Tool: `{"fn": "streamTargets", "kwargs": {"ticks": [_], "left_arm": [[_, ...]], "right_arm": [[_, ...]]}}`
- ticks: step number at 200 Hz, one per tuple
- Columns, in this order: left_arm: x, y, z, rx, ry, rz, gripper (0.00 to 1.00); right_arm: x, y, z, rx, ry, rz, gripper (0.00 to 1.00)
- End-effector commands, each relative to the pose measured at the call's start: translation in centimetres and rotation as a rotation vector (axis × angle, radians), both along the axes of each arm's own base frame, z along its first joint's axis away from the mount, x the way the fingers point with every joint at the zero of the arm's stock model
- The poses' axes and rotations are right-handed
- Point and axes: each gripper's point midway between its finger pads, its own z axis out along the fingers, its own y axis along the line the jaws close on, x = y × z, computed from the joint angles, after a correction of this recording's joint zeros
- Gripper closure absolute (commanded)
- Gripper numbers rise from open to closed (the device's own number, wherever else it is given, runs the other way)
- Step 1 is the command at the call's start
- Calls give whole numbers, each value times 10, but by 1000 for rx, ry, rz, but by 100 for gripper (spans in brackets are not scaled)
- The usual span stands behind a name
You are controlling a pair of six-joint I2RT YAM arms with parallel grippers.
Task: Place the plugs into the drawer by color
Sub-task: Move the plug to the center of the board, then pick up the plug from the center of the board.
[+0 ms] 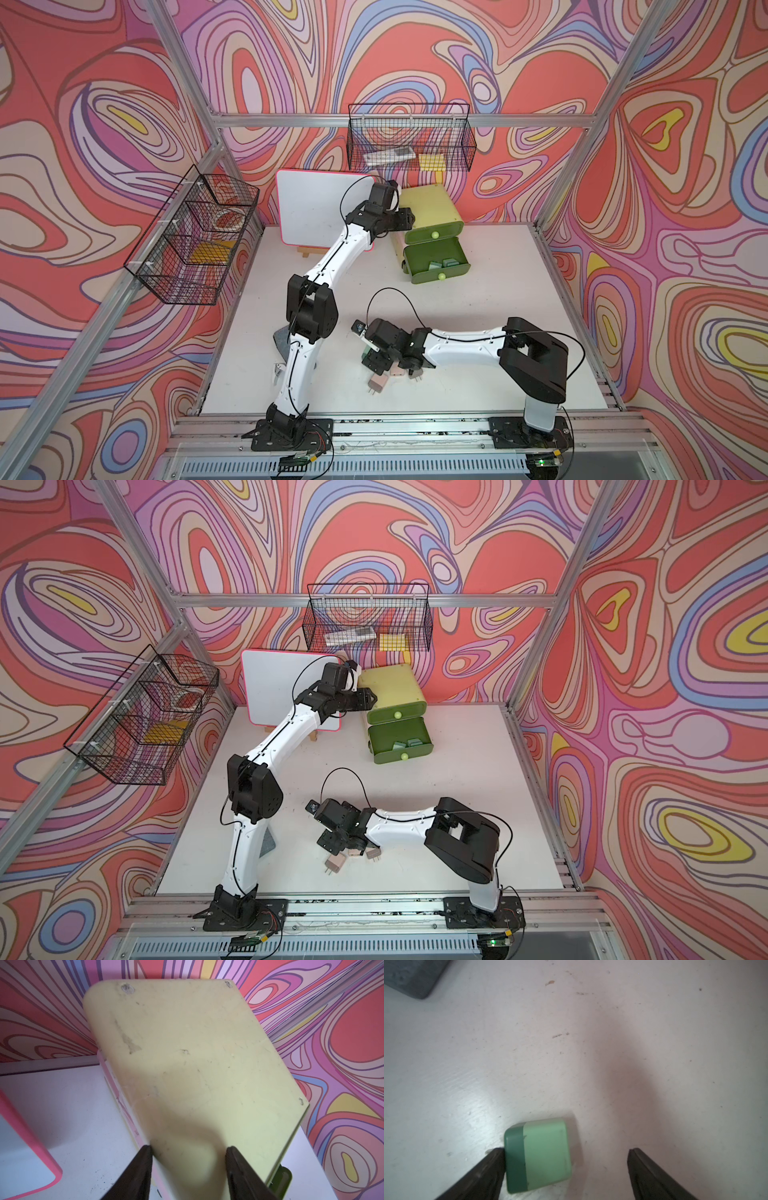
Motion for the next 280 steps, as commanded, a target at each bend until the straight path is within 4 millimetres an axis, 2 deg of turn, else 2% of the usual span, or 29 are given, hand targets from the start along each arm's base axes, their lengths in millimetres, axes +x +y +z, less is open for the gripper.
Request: {"fn": "streamTargets", "kwargs": {"ticks": [1,26,29,36,59,76,89,108,111,123,135,177,225,280], "left_arm": [[-14,-12,3,4,23,-41,44],[-15,-12,5,4,19,-41,44],[-14,-11,4,5,19,-40,44],[-14,-11,4,3,20,-39,44],[-14,-12,3,-1,24,-42,44],[-15,-11,2,1,29,-39,45],[-15,-10,3,5,27,-34,45],[-15,-10,4,6,24,-32,45],[-15,-10,4,3,25,-33,45],[-15,-11,4,-1,25,-35,45],[-16,-14,4,-6,25,-40,45],[-21,-19,9,8,8,-53,44],[-23,-20,7,15,14,-54,44],[-22,-19,5,25,13,-48,44]], "right_arm": [[17,-21,10,-17,-30,-51,6],[34,-43,14,-7,-41,-99,6],[36,-45,23,11,-53,-106,6],[40,-49,28,14,-56,-116,6],[44,-51,42,49,-43,-173,7],[48,-47,58,141,30,-333,12],[50,-49,61,207,113,-515,15],[47,-51,59,241,231,-697,19],[46,-48,52,225,253,-703,20],[40,-33,50,232,311,-681,20],[36,-27,43,225,337,-671,19],[25,-18,14,115,391,-681,17],[16,-15,-15,26,436,-669,18],[16,-14,-19,6,434,-651,37]]}}
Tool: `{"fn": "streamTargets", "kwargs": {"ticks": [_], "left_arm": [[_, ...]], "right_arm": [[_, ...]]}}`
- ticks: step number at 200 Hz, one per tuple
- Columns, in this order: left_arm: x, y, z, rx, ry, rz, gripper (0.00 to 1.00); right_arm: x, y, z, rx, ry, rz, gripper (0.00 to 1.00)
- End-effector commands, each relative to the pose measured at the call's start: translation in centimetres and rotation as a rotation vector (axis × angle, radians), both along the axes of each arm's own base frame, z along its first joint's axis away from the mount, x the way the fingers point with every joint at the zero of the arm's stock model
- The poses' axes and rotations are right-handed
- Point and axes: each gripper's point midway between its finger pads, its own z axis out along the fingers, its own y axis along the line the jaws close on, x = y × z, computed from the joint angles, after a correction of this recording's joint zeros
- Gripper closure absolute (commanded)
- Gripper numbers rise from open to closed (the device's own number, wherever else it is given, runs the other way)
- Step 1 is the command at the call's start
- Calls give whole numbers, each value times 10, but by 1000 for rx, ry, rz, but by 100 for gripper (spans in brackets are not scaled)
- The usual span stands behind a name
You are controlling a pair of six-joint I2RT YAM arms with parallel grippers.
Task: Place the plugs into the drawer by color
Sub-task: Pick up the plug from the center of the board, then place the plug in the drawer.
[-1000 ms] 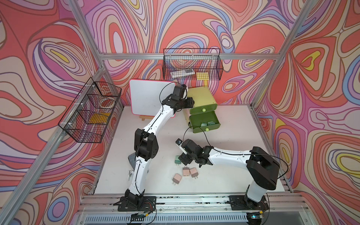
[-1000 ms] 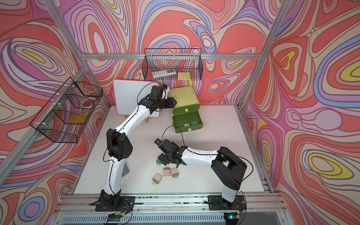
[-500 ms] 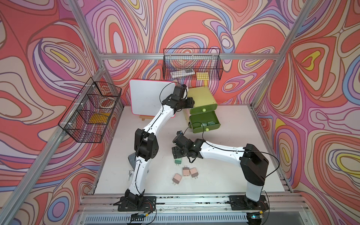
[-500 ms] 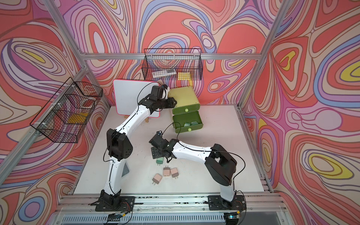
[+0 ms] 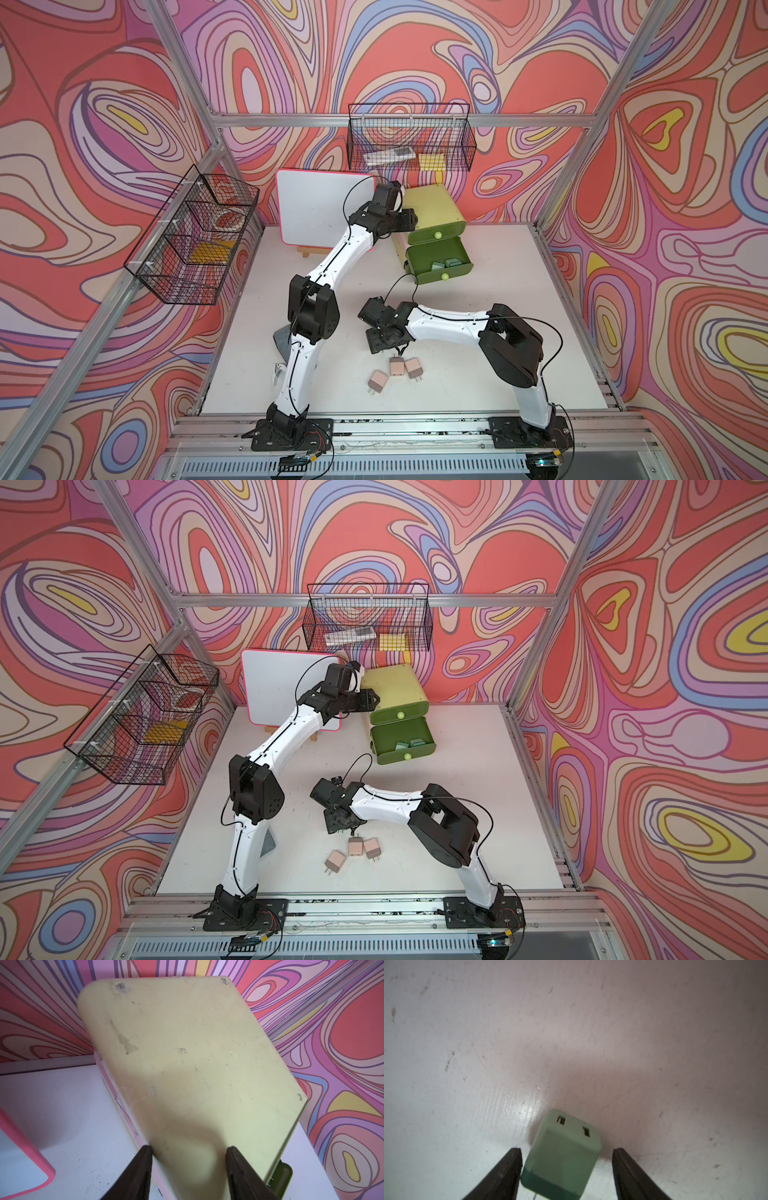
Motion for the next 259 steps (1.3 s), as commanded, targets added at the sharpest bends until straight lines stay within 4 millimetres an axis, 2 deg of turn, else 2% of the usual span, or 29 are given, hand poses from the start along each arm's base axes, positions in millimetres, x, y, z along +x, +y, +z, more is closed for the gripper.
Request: {"fn": "streamTargets", "kwargs": {"ticks": [1,48,107,127,156,175,178,183,211,243,259], "left_arm": [[-18,-10,6,15,19,-44,44],[-19,-9,7,19,15,-43,44],[-19,-10,8,16,16,-43,42],[-20,-10,9,17,14,-44,42],[-21,-9,15,14,2,-44,41],[-20,-9,17,12,-5,-44,41],[-20,-9,17,13,-5,-43,41],[-20,-9,17,14,-6,-42,41],[-18,-6,15,24,-4,-28,41],[-15,-4,1,47,15,-7,41],[-14,0,-6,65,28,11,42]], "right_arm": [[1,3,-1,-11,5,10,37],[1,4,-2,-14,2,31,51],[3,-4,1,-41,-23,17,55],[7,-7,15,-27,-62,19,55],[19,-23,63,7,-191,19,56],[37,-49,91,4,-260,8,56],[40,-54,103,19,-281,2,56],[46,-62,111,19,-297,-3,56],[86,-101,152,44,-392,-8,56],[137,-125,180,92,-443,5,56],[159,-129,184,99,-475,20,56]]}}
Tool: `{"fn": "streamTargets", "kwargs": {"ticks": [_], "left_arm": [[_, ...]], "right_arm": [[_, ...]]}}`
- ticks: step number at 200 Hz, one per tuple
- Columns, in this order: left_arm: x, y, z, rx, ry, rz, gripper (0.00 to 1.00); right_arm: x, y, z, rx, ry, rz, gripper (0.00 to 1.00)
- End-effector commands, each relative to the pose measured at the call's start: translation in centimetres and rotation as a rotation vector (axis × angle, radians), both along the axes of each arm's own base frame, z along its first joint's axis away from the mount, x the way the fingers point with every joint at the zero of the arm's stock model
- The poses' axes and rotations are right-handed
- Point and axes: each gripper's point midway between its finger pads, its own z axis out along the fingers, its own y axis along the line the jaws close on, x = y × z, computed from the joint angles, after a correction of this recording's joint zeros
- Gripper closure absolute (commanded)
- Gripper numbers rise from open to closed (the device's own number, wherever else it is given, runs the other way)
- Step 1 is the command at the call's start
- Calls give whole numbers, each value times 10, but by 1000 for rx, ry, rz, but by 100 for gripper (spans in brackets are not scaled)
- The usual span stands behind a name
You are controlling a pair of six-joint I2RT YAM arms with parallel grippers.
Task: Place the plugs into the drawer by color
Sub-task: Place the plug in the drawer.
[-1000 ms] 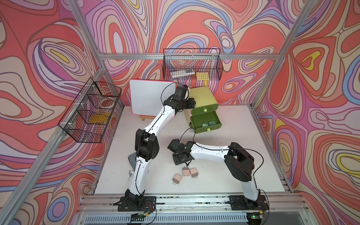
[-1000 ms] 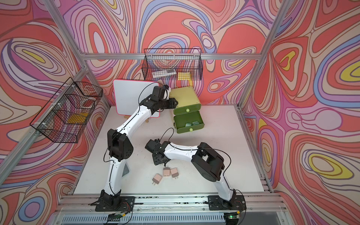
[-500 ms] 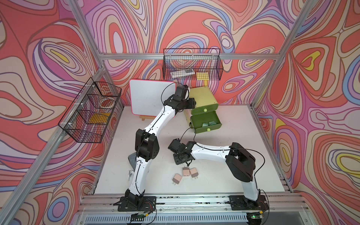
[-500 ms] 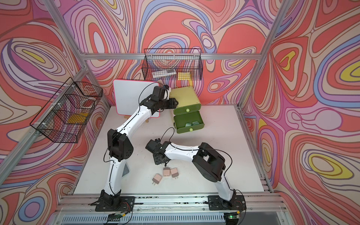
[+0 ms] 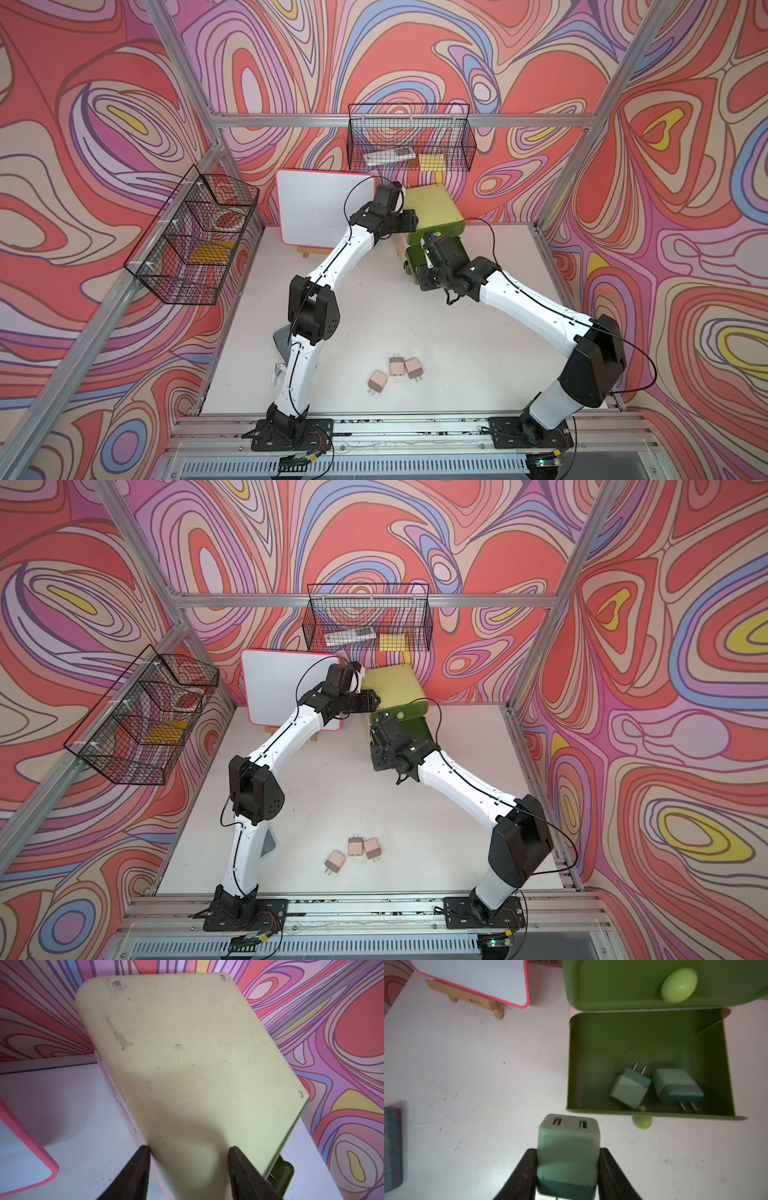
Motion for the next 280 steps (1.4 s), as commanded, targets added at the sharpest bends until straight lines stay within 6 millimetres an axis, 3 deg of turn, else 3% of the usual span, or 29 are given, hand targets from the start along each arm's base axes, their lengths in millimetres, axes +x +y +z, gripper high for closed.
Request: {"fn": "streamTargets", "kwargs": {"ticks": [1,31,39,121,174,280], "left_arm": [[-11,1,-6,45,30,7,42],[-8,11,-13,77,42,57,42],[-7,13,-13,79,41,65,42],[-7,12,-18,65,51,68,42],[-7,11,-20,60,57,63,42],[-7,10,-20,60,57,60,41]], "right_arm": [[24,7,6,-15,-52,111,56],[54,-1,4,-37,-98,108,56],[61,-1,-11,-47,-84,110,56],[100,7,-41,-55,-144,105,54],[114,13,-52,-30,-166,85,54],[116,24,-76,42,-166,93,49]]}}
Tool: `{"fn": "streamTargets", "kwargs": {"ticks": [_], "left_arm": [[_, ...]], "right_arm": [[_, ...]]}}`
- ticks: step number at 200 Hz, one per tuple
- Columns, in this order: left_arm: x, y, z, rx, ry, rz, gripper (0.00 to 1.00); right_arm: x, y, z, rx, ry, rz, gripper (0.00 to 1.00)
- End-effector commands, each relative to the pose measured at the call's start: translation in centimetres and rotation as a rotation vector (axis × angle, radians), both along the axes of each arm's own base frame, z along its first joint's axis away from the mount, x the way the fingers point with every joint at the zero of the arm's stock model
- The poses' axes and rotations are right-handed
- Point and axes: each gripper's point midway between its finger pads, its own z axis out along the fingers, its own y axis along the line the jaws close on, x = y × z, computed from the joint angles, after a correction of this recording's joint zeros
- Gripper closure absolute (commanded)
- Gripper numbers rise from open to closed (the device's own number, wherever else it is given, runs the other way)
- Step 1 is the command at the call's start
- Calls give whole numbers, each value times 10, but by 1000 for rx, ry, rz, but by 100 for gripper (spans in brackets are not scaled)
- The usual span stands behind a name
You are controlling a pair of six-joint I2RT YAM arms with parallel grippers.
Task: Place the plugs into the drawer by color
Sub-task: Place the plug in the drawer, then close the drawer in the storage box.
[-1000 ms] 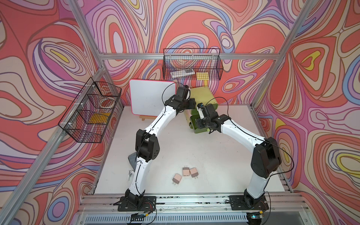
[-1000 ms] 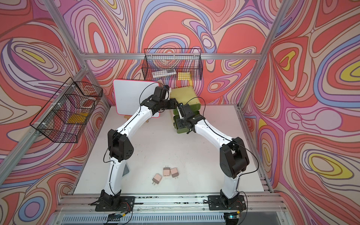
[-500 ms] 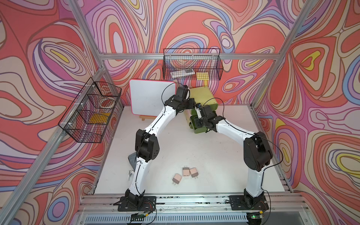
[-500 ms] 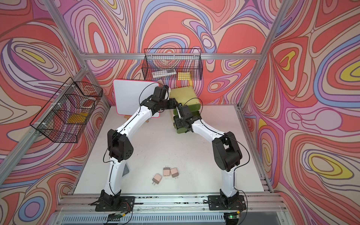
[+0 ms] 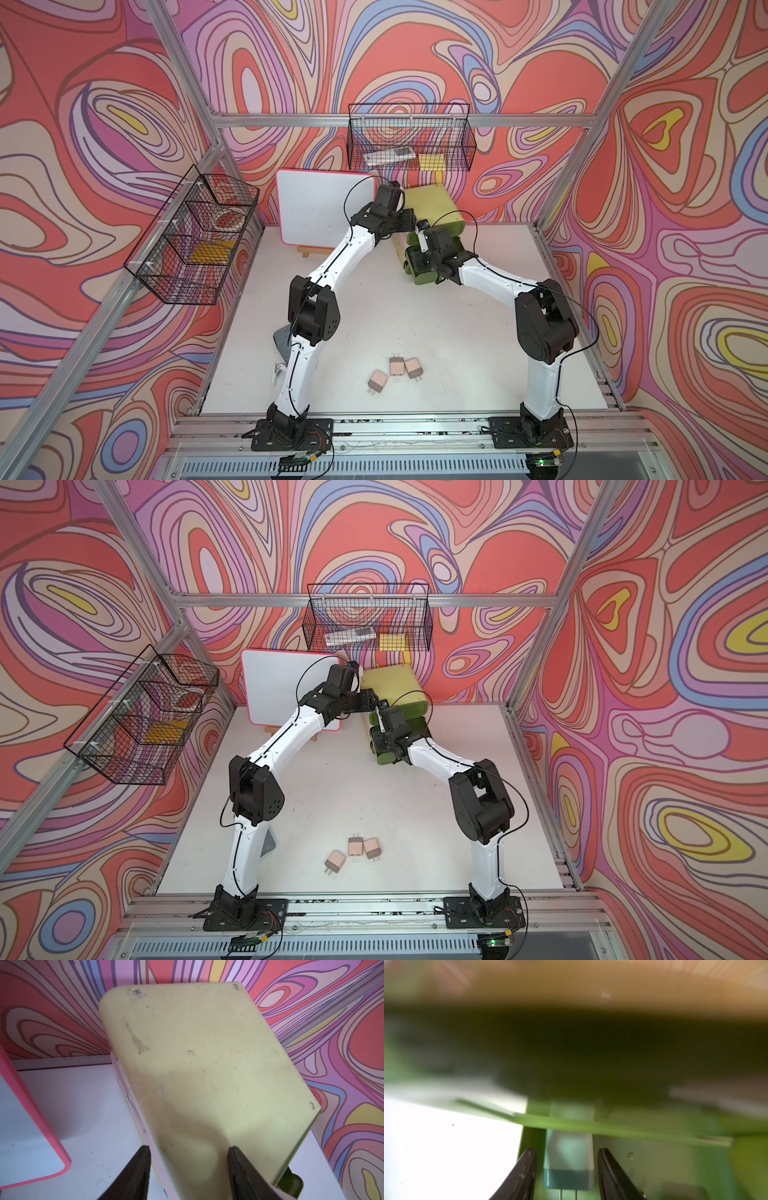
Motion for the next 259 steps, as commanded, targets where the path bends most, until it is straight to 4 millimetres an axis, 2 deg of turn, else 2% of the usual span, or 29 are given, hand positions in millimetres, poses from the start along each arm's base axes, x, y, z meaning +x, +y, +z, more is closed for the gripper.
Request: {"fn": "streamTargets", "kwargs": {"ticks": [1,20,36,69,74,78,93,108,142,168,186,212,236,259], "left_arm": [[-12,3,-19,38,67,-8,41],[-12,4,-20,41,70,-7,41],[-12,4,-20,46,69,-6,41],[-11,5,-24,49,74,-5,41],[-10,5,-24,48,75,-5,41],[-11,5,-26,48,79,-5,41],[-10,5,-26,44,81,-5,41],[-10,5,-28,45,85,-5,41],[-9,8,-28,50,85,1,41],[-8,9,-30,49,89,3,41],[-8,10,-31,41,97,4,41],[-8,12,-30,42,99,6,41],[-9,13,-31,49,102,7,41],[-9,14,-31,52,102,7,41]], "right_arm": [[3,13,-12,26,-3,37,49],[3,11,-15,22,4,33,43],[0,10,-4,26,-4,36,41],[-22,1,62,94,-114,53,38],[-27,-2,66,99,-127,51,37],[-33,-5,80,111,-156,49,37],[-50,-20,91,120,-204,29,37],[-68,-36,83,109,-218,-1,37],[-107,-74,36,90,-186,-95,38],[-123,-87,1,79,-142,-131,38],[-124,-88,-21,71,-118,-145,38],[-114,-87,-37,65,-127,-163,41],[-103,-82,-47,61,-130,-164,43],[-93,-76,-47,68,-146,-161,45]]}}
